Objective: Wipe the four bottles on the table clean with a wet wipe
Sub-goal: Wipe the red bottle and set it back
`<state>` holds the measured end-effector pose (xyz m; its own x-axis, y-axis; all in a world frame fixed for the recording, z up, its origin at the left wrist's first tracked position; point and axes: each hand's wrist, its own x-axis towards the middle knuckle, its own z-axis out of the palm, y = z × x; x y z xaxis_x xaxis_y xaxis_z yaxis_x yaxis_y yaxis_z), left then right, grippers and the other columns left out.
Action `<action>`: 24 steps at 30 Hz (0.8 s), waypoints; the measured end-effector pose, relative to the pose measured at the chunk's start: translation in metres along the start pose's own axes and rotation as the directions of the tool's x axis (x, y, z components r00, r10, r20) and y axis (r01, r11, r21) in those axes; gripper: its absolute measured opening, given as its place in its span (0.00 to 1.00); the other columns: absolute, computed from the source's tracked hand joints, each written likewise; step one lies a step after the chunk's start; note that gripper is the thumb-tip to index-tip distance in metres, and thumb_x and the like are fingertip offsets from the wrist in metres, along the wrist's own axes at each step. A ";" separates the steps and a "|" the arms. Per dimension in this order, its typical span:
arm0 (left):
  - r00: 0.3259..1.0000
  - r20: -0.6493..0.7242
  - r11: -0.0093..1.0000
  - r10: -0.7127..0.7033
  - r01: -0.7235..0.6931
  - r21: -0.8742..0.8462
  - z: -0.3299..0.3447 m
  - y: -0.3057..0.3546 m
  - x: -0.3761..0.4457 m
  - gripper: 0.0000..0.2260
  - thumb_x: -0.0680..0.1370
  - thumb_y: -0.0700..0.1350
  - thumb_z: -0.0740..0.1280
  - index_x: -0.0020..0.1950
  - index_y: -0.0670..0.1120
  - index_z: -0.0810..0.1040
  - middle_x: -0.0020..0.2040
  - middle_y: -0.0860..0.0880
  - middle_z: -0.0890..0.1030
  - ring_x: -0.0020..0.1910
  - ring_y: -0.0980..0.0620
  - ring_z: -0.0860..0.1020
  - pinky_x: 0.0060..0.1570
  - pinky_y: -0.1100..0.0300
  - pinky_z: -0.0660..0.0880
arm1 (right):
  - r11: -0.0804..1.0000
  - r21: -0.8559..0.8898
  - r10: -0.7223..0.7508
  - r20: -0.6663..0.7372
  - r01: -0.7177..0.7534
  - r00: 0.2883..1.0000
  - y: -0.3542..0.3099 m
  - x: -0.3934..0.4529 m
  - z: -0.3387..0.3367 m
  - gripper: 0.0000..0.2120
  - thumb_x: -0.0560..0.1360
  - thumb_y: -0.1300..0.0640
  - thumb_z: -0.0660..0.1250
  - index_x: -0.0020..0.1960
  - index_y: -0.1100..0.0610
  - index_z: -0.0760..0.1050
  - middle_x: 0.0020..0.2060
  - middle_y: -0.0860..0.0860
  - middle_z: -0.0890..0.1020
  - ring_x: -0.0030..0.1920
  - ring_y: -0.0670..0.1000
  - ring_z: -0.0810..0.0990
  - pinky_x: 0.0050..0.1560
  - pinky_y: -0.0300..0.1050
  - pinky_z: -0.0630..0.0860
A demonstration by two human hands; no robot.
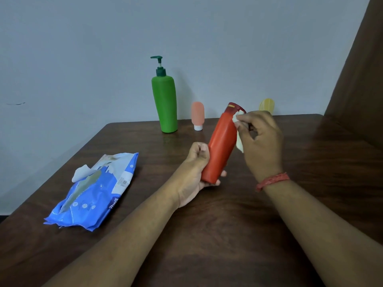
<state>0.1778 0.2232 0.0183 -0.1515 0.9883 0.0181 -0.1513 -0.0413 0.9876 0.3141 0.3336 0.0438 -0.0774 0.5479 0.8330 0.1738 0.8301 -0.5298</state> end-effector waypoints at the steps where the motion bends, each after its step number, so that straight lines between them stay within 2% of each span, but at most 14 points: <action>1: 1.000 -0.012 1.000 0.005 -0.005 -0.001 -0.001 0.000 0.000 0.14 0.84 0.57 0.55 0.61 0.48 0.66 0.61 0.40 0.79 0.49 0.45 0.82 0.45 0.52 0.78 | 0.999 -0.019 -0.046 0.044 0.047 0.998 -0.002 -0.003 0.002 0.05 0.76 0.63 0.70 0.51 0.59 0.83 0.48 0.48 0.79 0.51 0.47 0.79 0.54 0.44 0.77; 3: 0.998 -0.054 1.000 0.025 -0.026 -0.010 -0.003 0.000 0.001 0.16 0.82 0.59 0.55 0.59 0.48 0.67 0.58 0.41 0.80 0.48 0.46 0.81 0.44 0.52 0.77 | 0.982 -0.079 -0.154 0.207 0.173 0.966 -0.009 -0.011 0.009 0.08 0.76 0.63 0.69 0.53 0.59 0.84 0.51 0.51 0.81 0.53 0.52 0.78 0.57 0.44 0.74; 5: 0.993 -0.113 0.998 0.019 -0.026 -0.059 -0.006 0.002 0.003 0.19 0.78 0.63 0.55 0.59 0.50 0.70 0.56 0.43 0.81 0.48 0.47 0.81 0.47 0.49 0.77 | 0.947 -0.072 -0.263 0.385 0.312 0.885 -0.018 -0.022 0.018 0.09 0.76 0.61 0.66 0.51 0.59 0.85 0.52 0.52 0.82 0.54 0.54 0.77 0.57 0.43 0.72; 7: 0.982 -0.188 0.980 -0.022 -0.015 -0.196 -0.010 0.002 0.006 0.26 0.78 0.67 0.50 0.60 0.49 0.73 0.54 0.44 0.83 0.50 0.48 0.82 0.51 0.45 0.78 | 0.925 0.010 -0.331 0.511 0.380 0.793 -0.028 -0.032 0.026 0.13 0.78 0.57 0.62 0.50 0.58 0.85 0.51 0.51 0.82 0.54 0.52 0.75 0.57 0.42 0.72; 10: 0.952 -0.289 0.930 -0.098 -0.016 -0.368 -0.020 0.005 0.009 0.33 0.79 0.71 0.46 0.61 0.44 0.71 0.50 0.44 0.82 0.47 0.48 0.82 0.48 0.51 0.80 | 0.886 0.089 -0.410 0.611 0.456 0.677 -0.034 -0.042 0.034 0.09 0.77 0.59 0.65 0.48 0.57 0.85 0.51 0.49 0.82 0.55 0.50 0.75 0.56 0.46 0.75; 14: 0.949 -0.284 0.911 -0.137 0.009 -0.411 -0.028 0.008 0.008 0.39 0.77 0.74 0.44 0.68 0.44 0.71 0.62 0.39 0.82 0.60 0.41 0.82 0.59 0.48 0.76 | 0.828 0.137 -0.478 0.681 0.544 0.555 -0.033 -0.041 0.029 0.06 0.75 0.62 0.70 0.50 0.57 0.85 0.52 0.49 0.83 0.54 0.52 0.78 0.54 0.49 0.79; 16: 0.954 -0.270 0.903 -0.130 0.001 -0.430 -0.026 0.010 0.007 0.39 0.77 0.74 0.44 0.69 0.44 0.70 0.63 0.39 0.81 0.61 0.40 0.81 0.60 0.46 0.76 | 0.816 0.134 -0.492 0.672 0.563 0.553 -0.028 -0.036 0.022 0.07 0.74 0.64 0.71 0.51 0.58 0.84 0.51 0.50 0.83 0.53 0.53 0.79 0.53 0.50 0.79; 20: 0.957 -0.277 0.886 -0.086 -0.054 -0.460 -0.019 0.010 0.007 0.37 0.79 0.71 0.44 0.71 0.44 0.69 0.64 0.38 0.79 0.60 0.42 0.78 0.66 0.43 0.72 | 0.884 0.040 -0.391 0.608 0.465 0.691 -0.026 -0.031 0.015 0.08 0.75 0.65 0.69 0.52 0.58 0.83 0.51 0.50 0.83 0.52 0.53 0.80 0.53 0.52 0.80; 22: 0.951 -0.297 0.898 -0.083 -0.058 -0.435 -0.021 0.011 0.006 0.37 0.79 0.71 0.44 0.71 0.44 0.70 0.62 0.37 0.80 0.58 0.43 0.80 0.63 0.46 0.75 | 0.872 0.074 -0.417 0.631 0.484 0.654 -0.030 -0.033 0.016 0.08 0.76 0.63 0.66 0.52 0.59 0.83 0.50 0.50 0.83 0.52 0.53 0.80 0.52 0.52 0.79; 24: 0.948 -0.308 0.911 -0.084 -0.053 -0.410 -0.023 0.011 0.006 0.37 0.79 0.70 0.44 0.69 0.45 0.73 0.56 0.39 0.83 0.54 0.44 0.83 0.60 0.48 0.77 | 0.842 0.100 -0.458 0.653 0.530 0.604 -0.032 -0.034 0.016 0.10 0.77 0.60 0.63 0.51 0.59 0.83 0.49 0.51 0.83 0.51 0.54 0.80 0.50 0.52 0.80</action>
<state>0.1532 0.2252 0.0253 -0.4318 0.8948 -0.1137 -0.5303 -0.1499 0.8344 0.2950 0.2899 0.0302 -0.7673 0.0186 0.6411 0.0075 0.9998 -0.0201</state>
